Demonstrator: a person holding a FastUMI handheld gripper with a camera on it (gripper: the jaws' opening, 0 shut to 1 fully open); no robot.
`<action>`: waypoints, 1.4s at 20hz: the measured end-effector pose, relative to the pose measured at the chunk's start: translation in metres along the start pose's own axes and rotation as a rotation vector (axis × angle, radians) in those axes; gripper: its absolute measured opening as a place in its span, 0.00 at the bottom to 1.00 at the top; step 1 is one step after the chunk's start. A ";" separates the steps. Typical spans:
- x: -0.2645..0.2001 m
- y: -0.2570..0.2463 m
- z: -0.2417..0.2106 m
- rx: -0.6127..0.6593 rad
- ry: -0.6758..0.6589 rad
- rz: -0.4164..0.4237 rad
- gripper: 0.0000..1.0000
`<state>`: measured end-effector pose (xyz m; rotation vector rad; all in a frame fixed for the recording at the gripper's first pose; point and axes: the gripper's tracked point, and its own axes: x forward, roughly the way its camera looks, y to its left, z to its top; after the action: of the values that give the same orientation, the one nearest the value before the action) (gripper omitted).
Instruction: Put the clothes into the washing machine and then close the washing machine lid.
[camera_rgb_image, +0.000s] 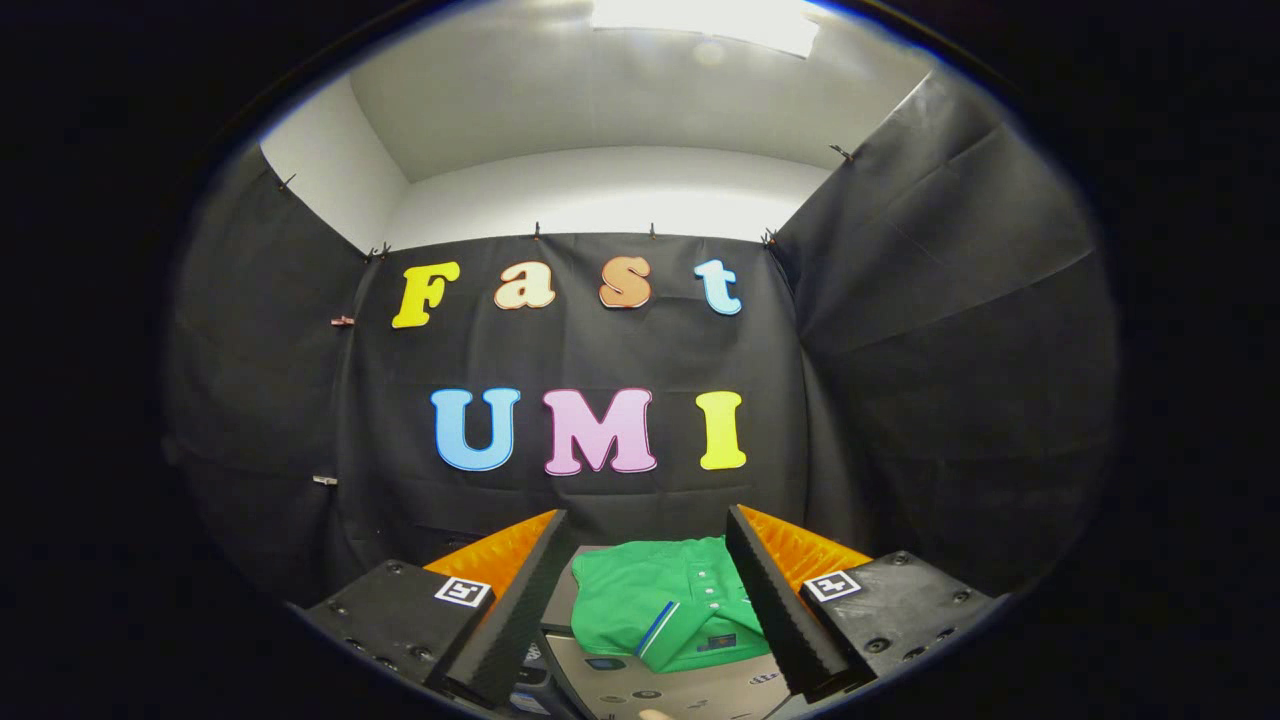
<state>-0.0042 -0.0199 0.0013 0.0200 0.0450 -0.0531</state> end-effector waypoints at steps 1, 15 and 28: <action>0.003 -0.001 -0.001 -0.001 0.005 -0.002 0.98; 0.105 -0.013 -0.007 0.027 0.157 0.016 0.98; 0.220 -0.049 -0.110 0.053 0.530 -0.028 0.98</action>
<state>0.2075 -0.0782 -0.1199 0.0864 0.5738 -0.0758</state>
